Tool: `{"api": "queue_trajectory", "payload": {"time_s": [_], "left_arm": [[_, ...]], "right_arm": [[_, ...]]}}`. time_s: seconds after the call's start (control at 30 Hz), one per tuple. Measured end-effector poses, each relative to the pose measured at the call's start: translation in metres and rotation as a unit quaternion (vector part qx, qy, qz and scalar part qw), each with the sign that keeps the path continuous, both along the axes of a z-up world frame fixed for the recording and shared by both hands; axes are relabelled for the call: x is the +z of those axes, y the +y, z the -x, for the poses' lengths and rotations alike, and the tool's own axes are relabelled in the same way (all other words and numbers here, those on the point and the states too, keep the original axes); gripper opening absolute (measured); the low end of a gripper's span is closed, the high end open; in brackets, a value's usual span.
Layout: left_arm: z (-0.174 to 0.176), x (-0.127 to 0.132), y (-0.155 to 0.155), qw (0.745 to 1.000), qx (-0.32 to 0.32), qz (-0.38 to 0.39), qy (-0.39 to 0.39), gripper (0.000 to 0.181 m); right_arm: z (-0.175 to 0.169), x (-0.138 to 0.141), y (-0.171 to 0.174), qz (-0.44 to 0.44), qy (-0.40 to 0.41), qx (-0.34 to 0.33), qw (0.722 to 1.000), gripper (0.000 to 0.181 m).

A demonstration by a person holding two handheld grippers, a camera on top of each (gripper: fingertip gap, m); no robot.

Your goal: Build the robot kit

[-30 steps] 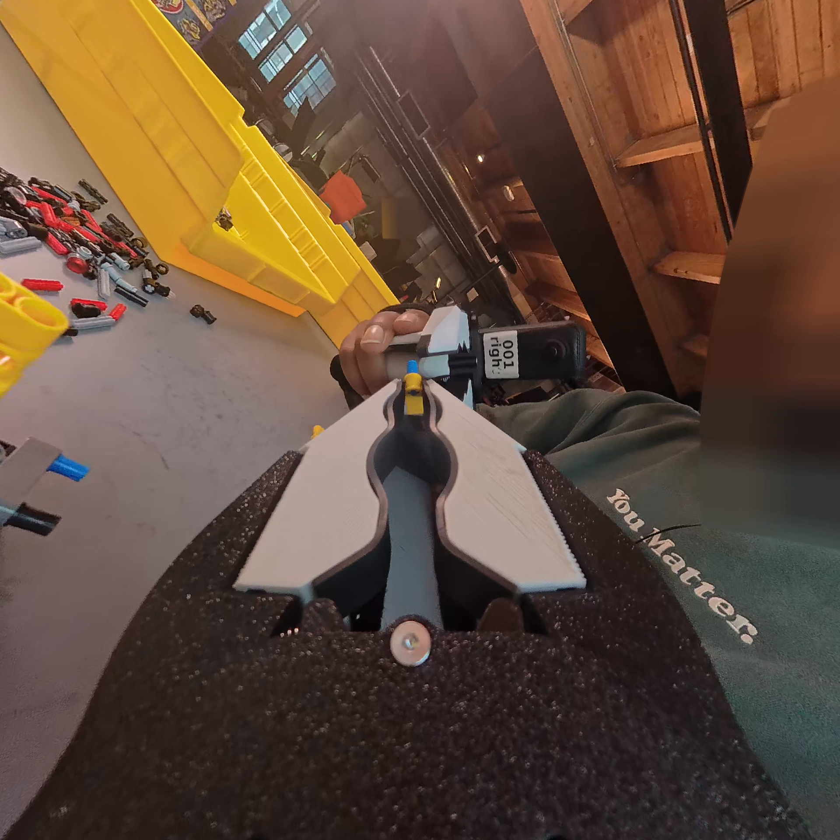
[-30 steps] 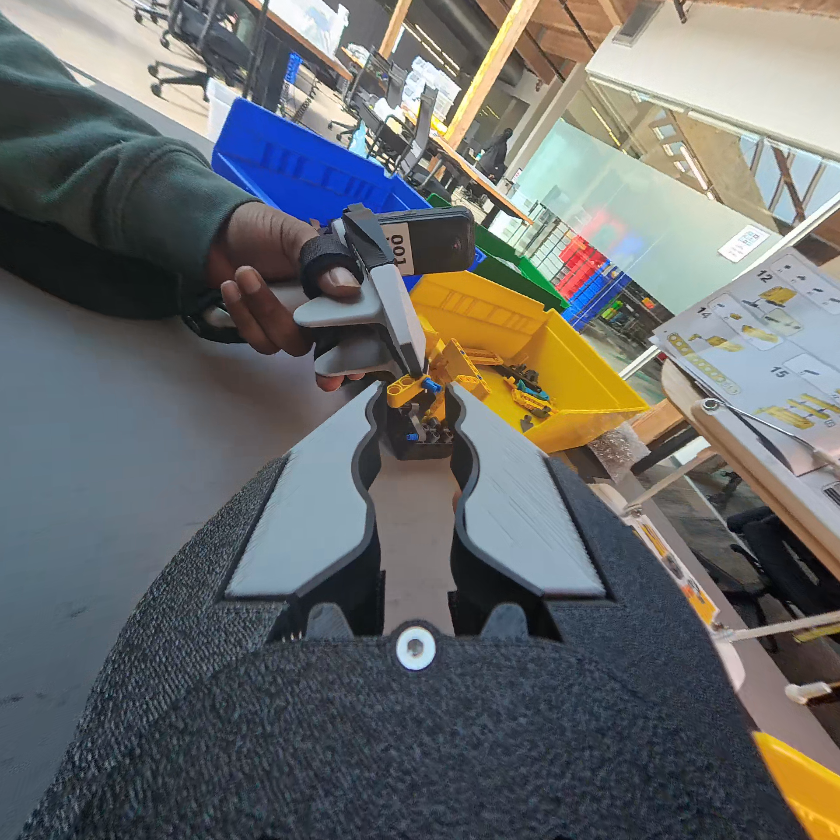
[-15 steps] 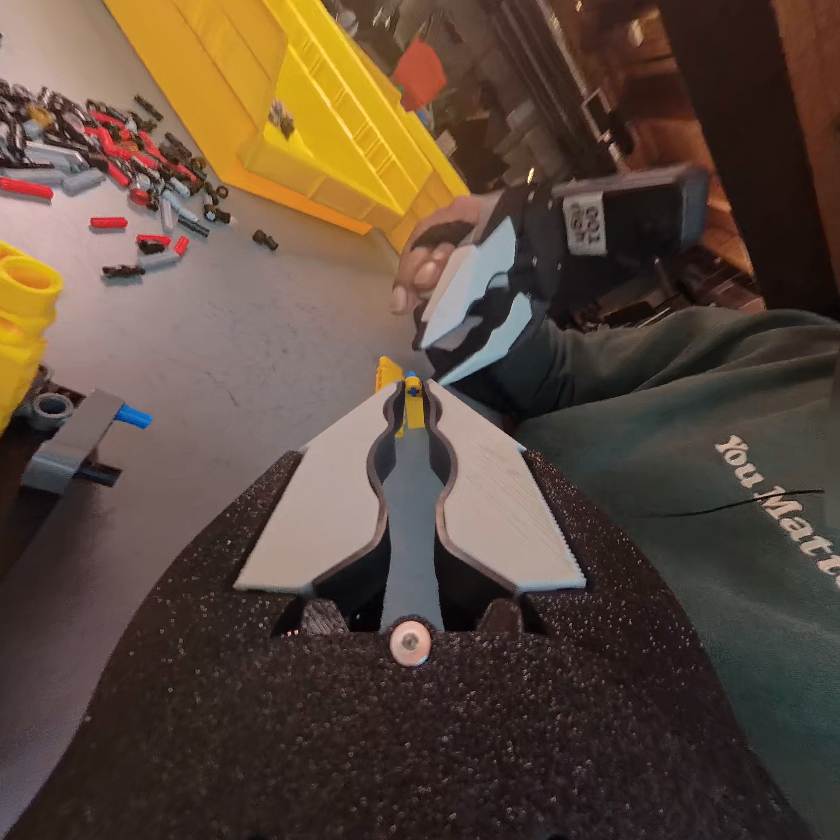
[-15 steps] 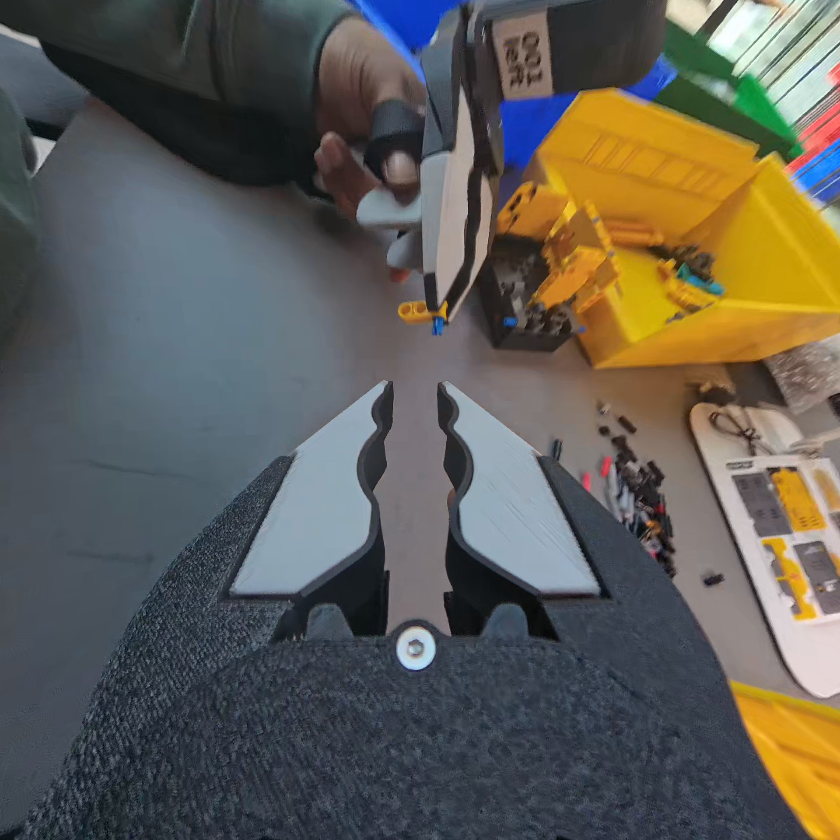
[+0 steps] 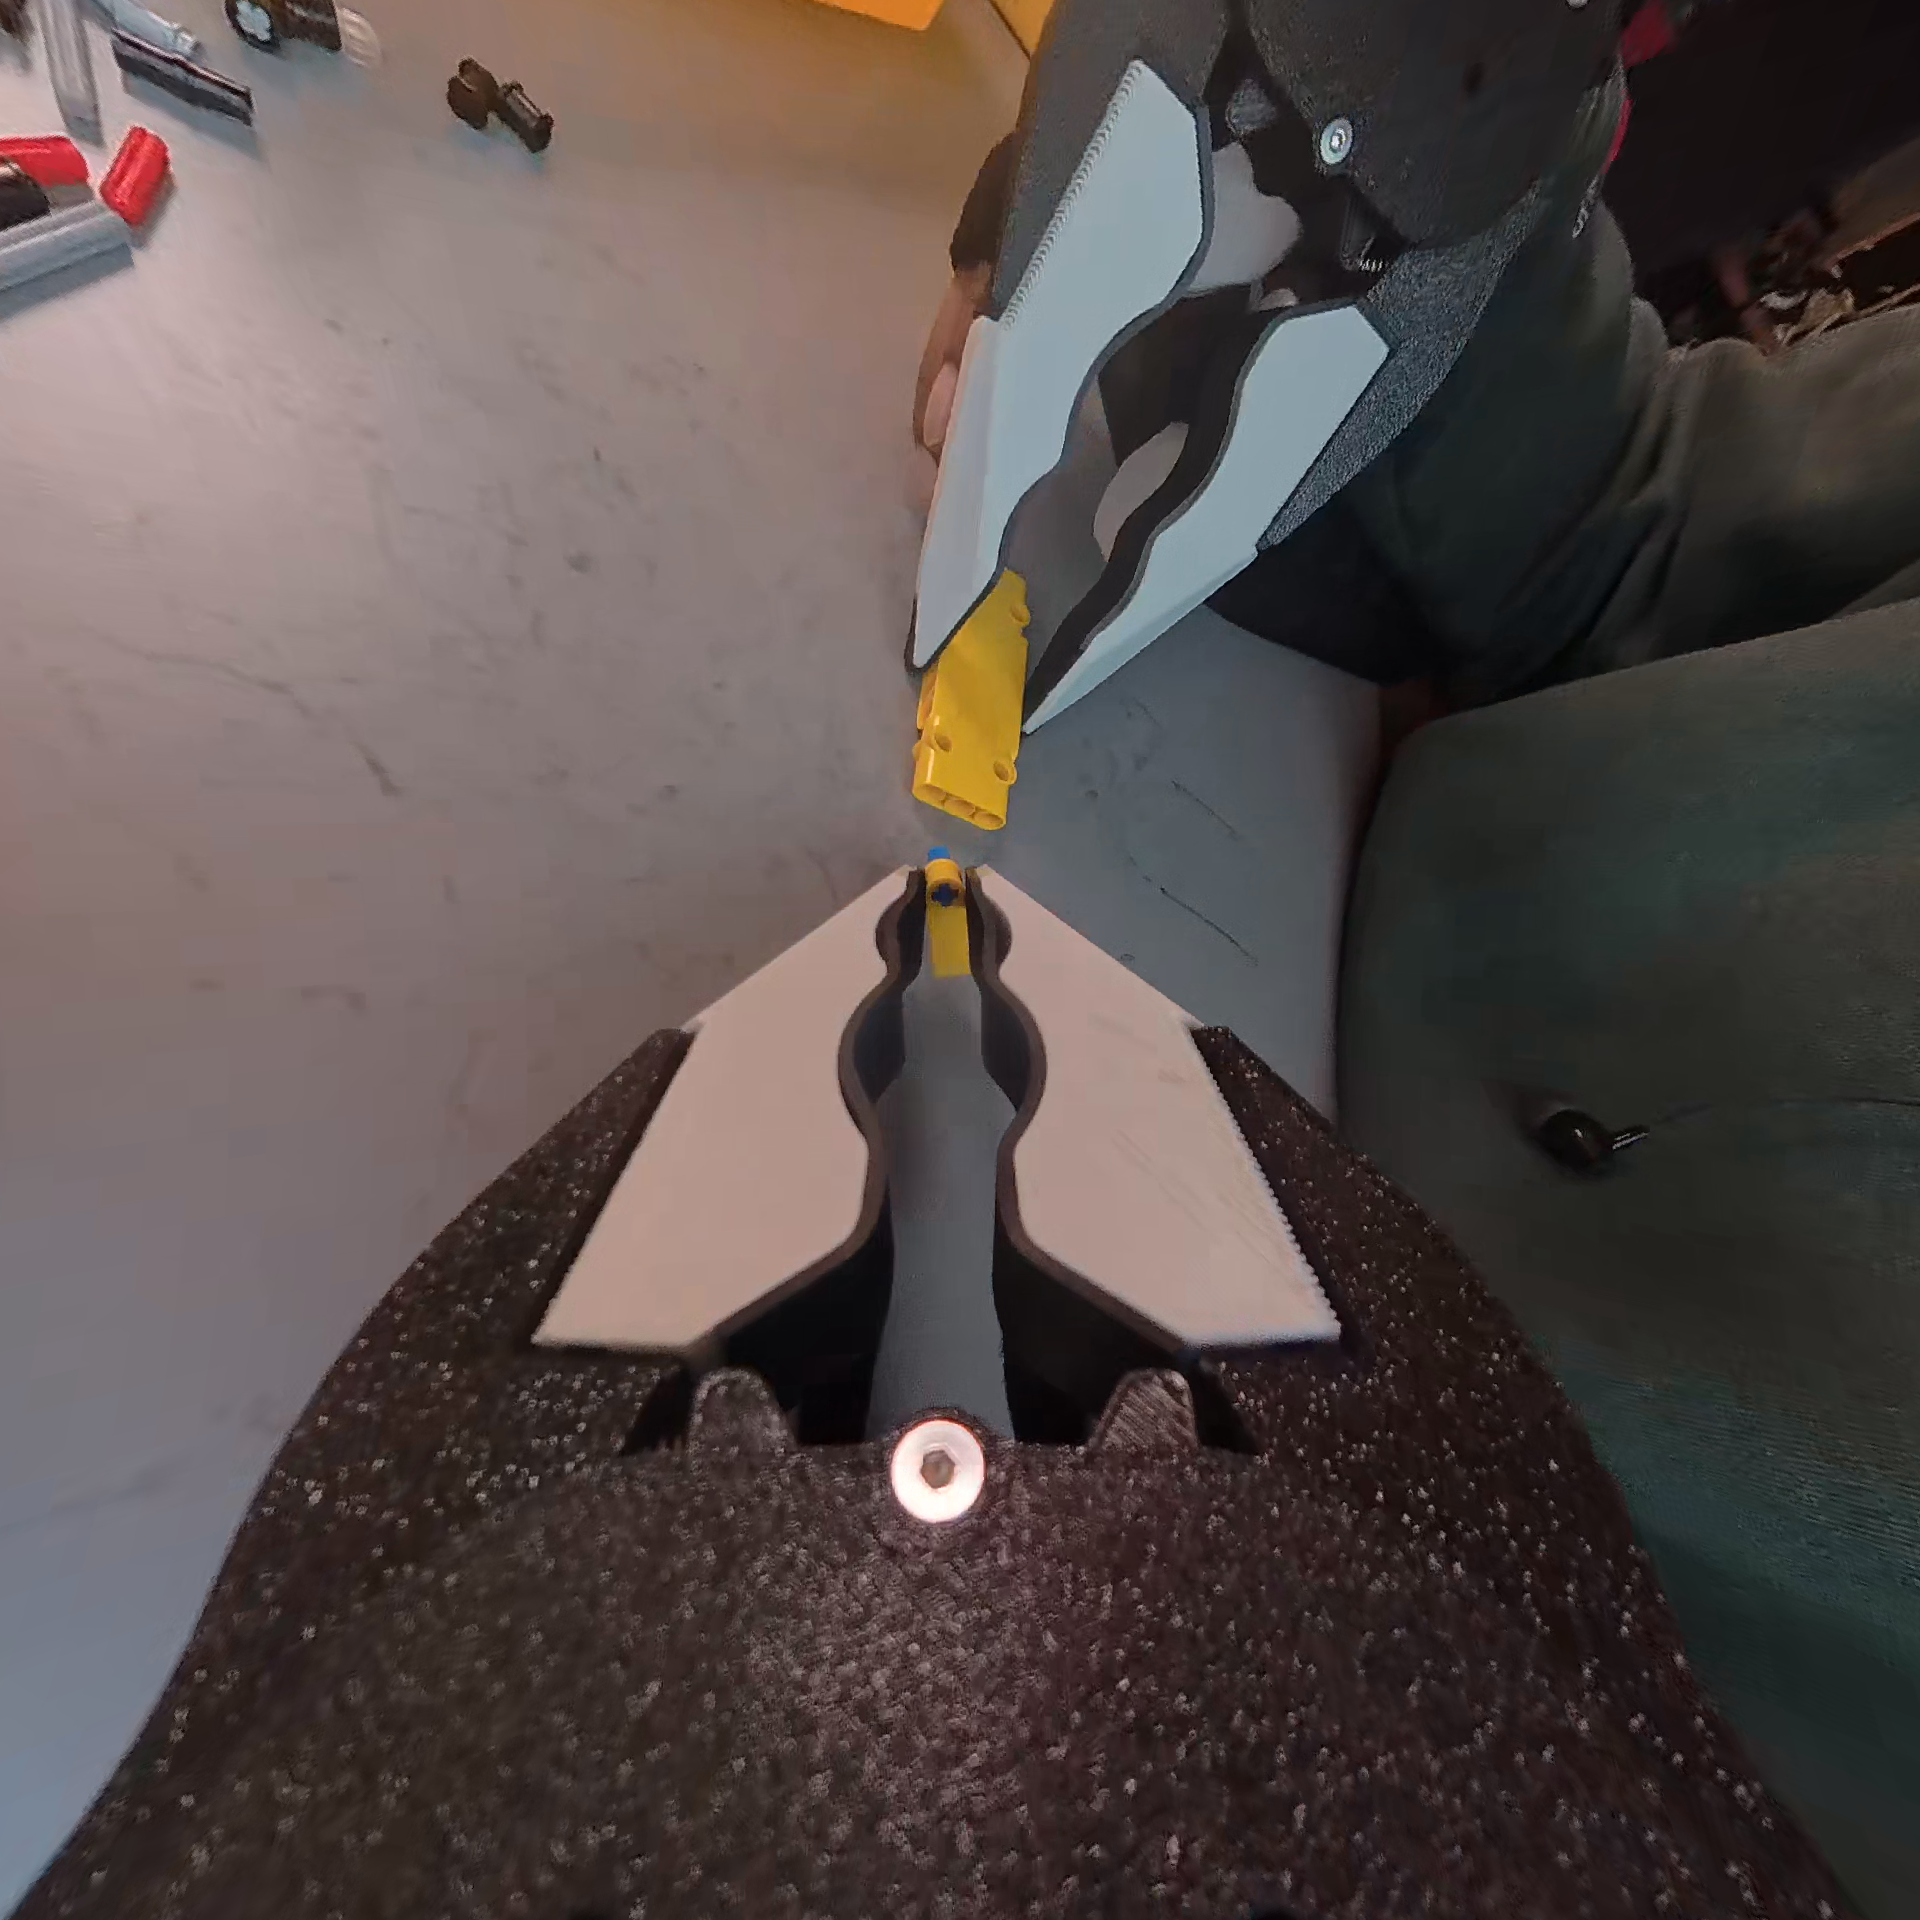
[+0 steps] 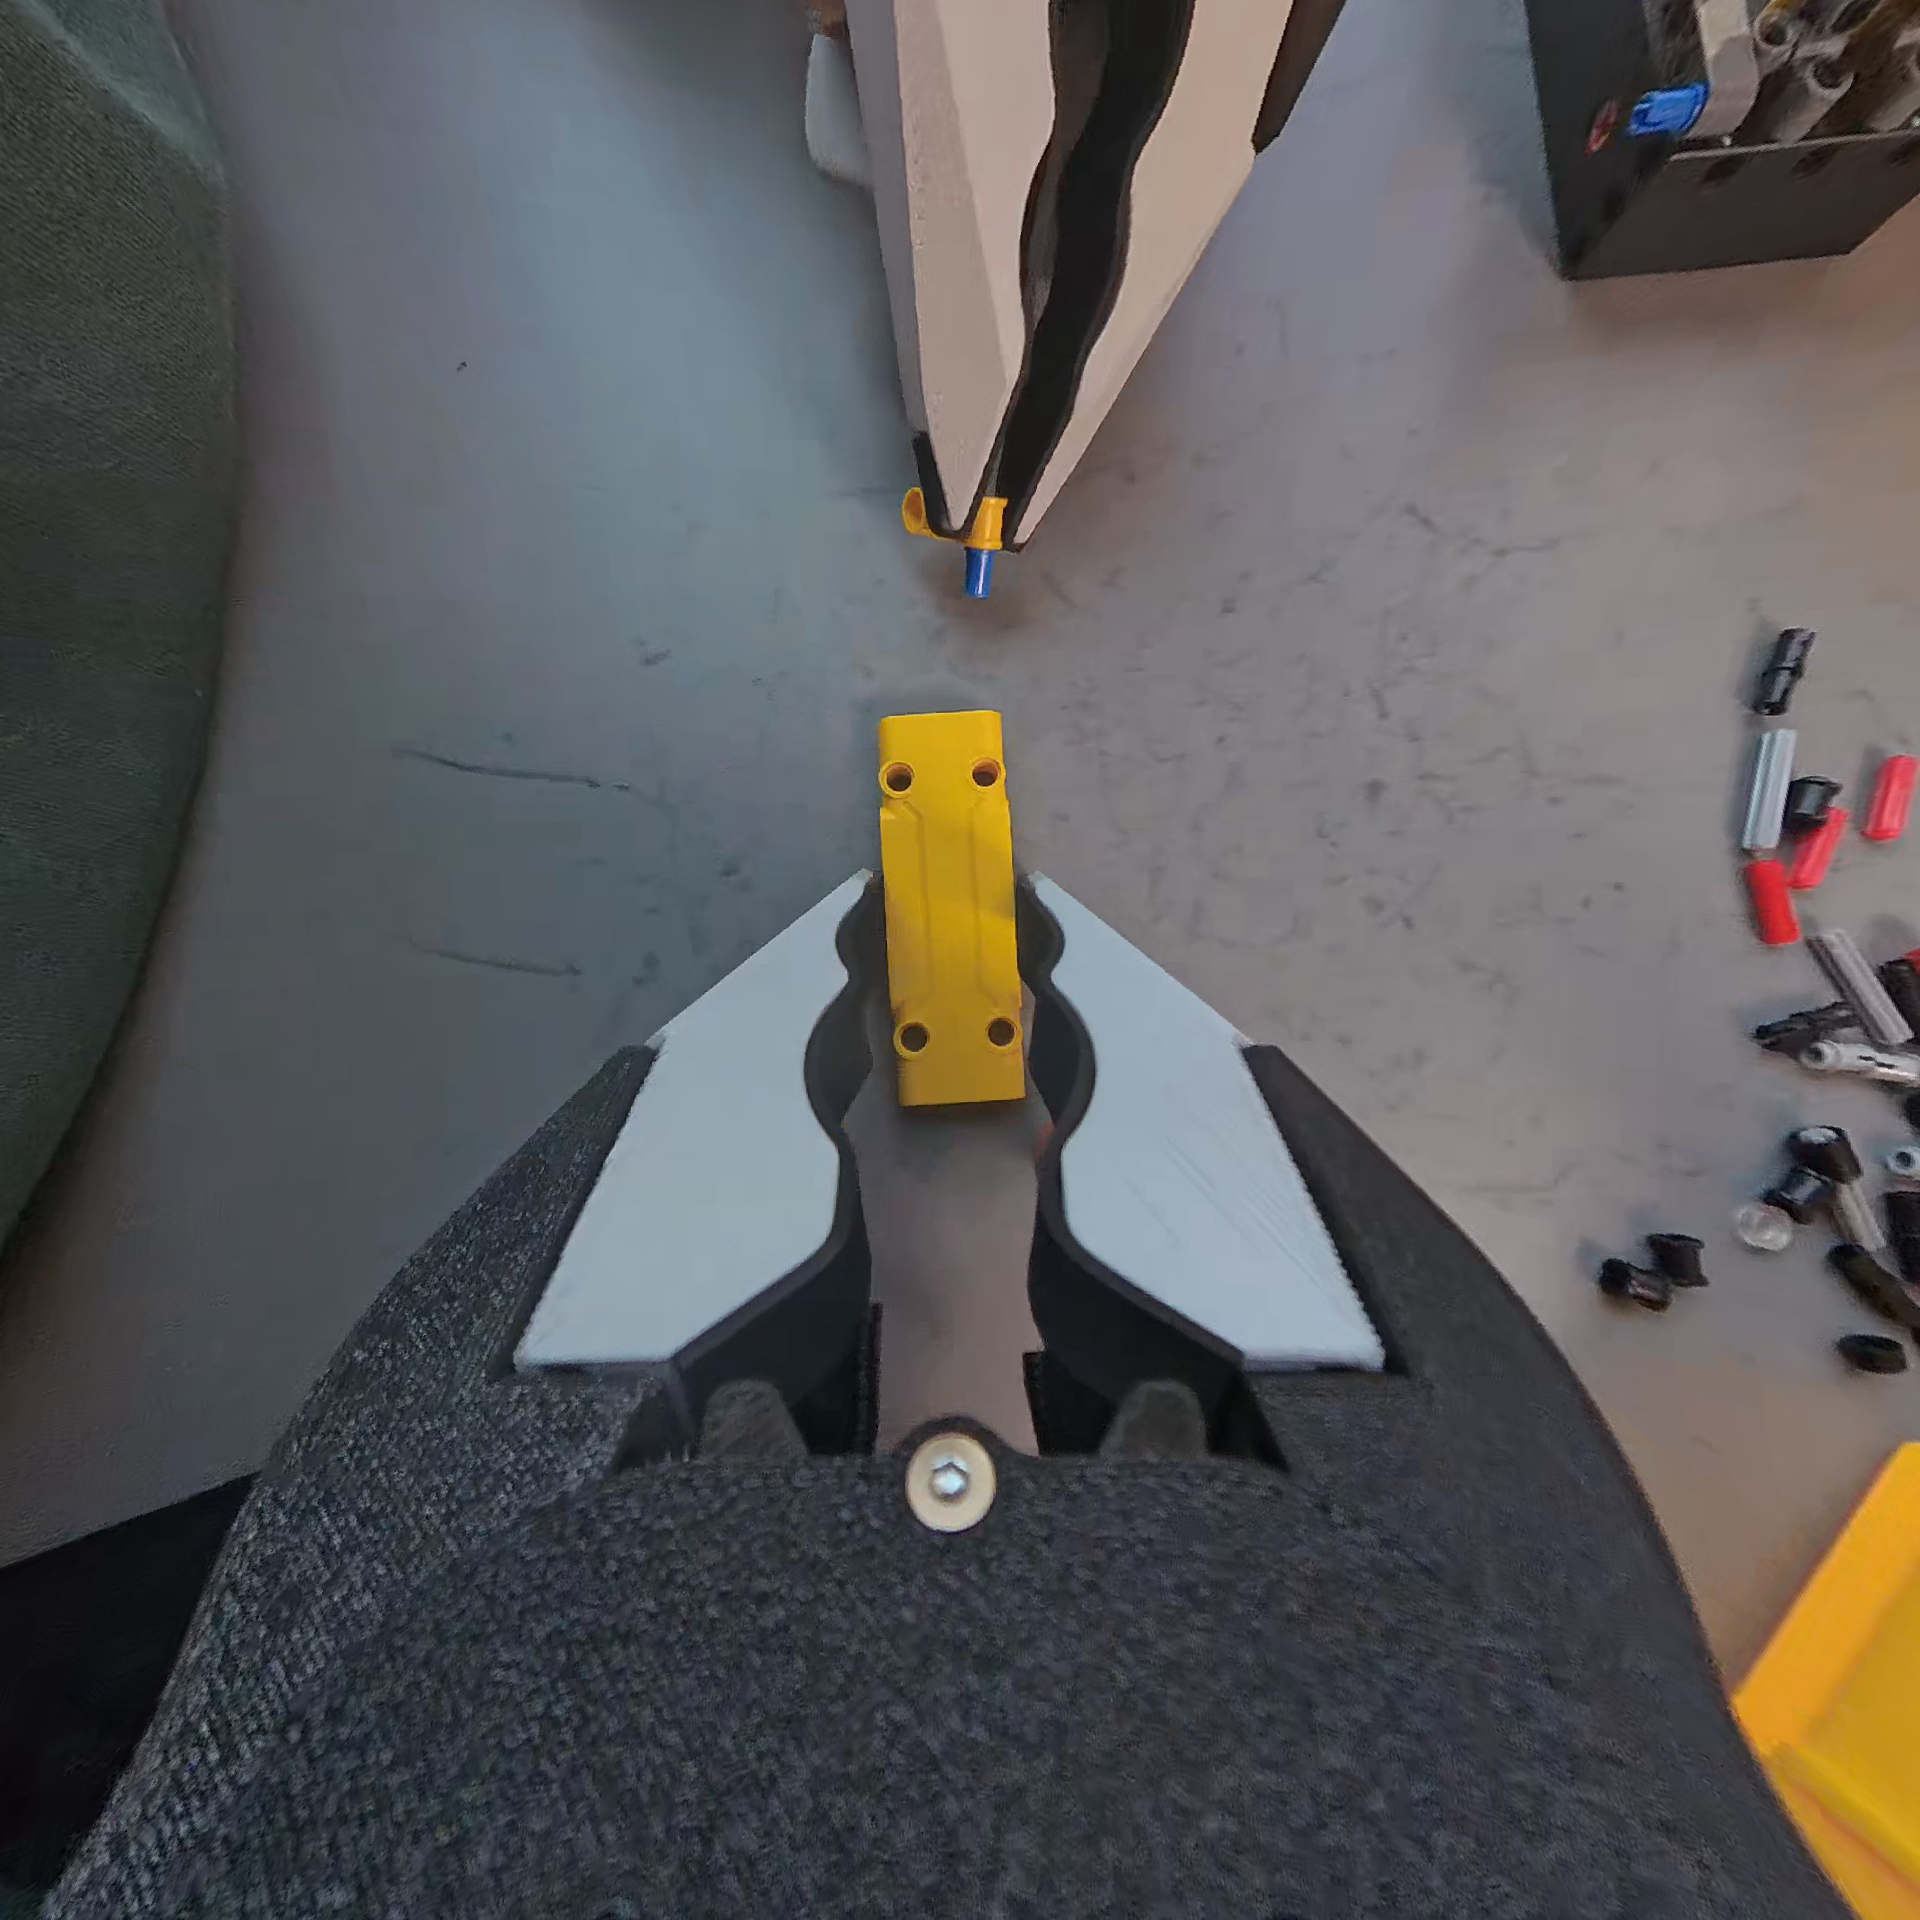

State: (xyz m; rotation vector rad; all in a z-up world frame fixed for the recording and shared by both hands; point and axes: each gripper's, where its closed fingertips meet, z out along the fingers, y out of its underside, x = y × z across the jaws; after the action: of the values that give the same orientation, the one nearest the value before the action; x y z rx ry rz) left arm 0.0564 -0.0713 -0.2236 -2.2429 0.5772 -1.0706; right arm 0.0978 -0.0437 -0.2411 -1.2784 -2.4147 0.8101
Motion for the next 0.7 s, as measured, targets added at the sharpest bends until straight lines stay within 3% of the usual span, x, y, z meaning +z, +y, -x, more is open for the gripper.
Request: {"api": "queue_trajectory", "payload": {"time_s": [0.27,0.7], "left_arm": [[0.006,0.013,0.008,0.999,0.026,-0.011,-0.042,0.006],[0.045,0.048,0.036,0.971,0.133,-0.009,-0.198,0.006]], "right_arm": [[0.019,0.005,0.004,-0.034,0.054,-0.008,0.998,0.024],[0.055,0.051,0.025,-0.08,0.238,-0.058,0.966,0.024]]}}
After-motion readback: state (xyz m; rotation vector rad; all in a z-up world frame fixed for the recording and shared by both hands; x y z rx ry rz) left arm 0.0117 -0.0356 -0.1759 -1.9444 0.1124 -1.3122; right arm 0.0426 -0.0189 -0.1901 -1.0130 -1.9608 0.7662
